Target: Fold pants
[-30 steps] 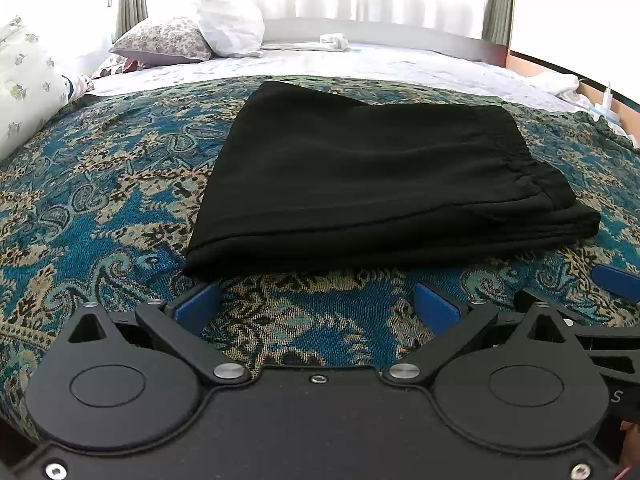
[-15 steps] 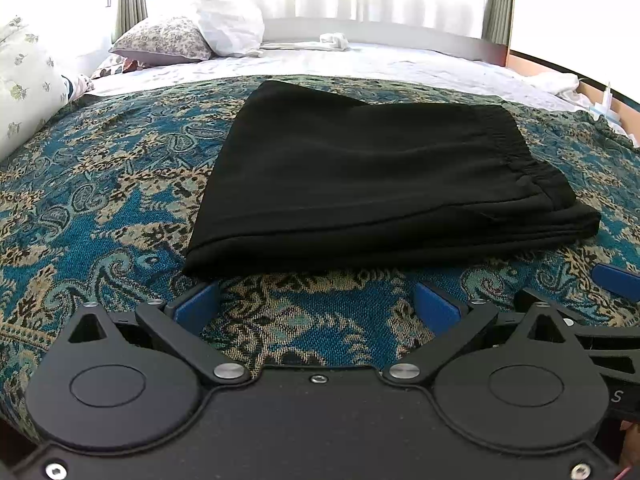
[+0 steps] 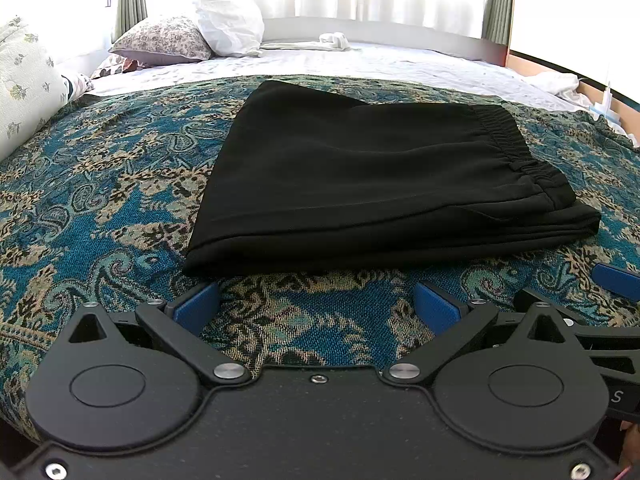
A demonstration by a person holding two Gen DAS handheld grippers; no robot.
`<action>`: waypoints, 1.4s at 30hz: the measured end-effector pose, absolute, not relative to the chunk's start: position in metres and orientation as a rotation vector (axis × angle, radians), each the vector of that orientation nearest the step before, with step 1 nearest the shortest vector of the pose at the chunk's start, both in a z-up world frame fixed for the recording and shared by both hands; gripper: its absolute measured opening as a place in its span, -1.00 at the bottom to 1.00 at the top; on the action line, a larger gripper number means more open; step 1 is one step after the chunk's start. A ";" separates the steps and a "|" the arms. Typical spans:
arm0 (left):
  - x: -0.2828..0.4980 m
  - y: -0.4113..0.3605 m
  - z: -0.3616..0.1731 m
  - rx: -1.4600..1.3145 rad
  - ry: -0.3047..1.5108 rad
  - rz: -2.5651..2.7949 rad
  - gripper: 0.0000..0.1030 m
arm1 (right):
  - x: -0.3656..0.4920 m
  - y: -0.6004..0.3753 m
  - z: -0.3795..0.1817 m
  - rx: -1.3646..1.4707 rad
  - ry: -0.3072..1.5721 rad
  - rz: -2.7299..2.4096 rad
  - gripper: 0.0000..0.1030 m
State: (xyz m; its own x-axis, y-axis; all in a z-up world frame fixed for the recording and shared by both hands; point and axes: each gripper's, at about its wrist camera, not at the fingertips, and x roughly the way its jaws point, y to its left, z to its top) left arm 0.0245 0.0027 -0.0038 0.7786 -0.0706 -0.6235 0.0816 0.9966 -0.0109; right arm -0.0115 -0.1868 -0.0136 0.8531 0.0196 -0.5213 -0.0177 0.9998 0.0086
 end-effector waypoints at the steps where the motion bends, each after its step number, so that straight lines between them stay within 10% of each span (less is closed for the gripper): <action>1: 0.024 0.003 -0.004 0.018 0.673 -0.082 1.00 | -0.012 -0.187 -0.014 0.003 0.548 0.020 0.88; 42: 0.025 0.004 -0.005 0.022 0.664 -0.090 1.00 | -0.011 -0.187 -0.014 0.003 0.548 0.020 0.88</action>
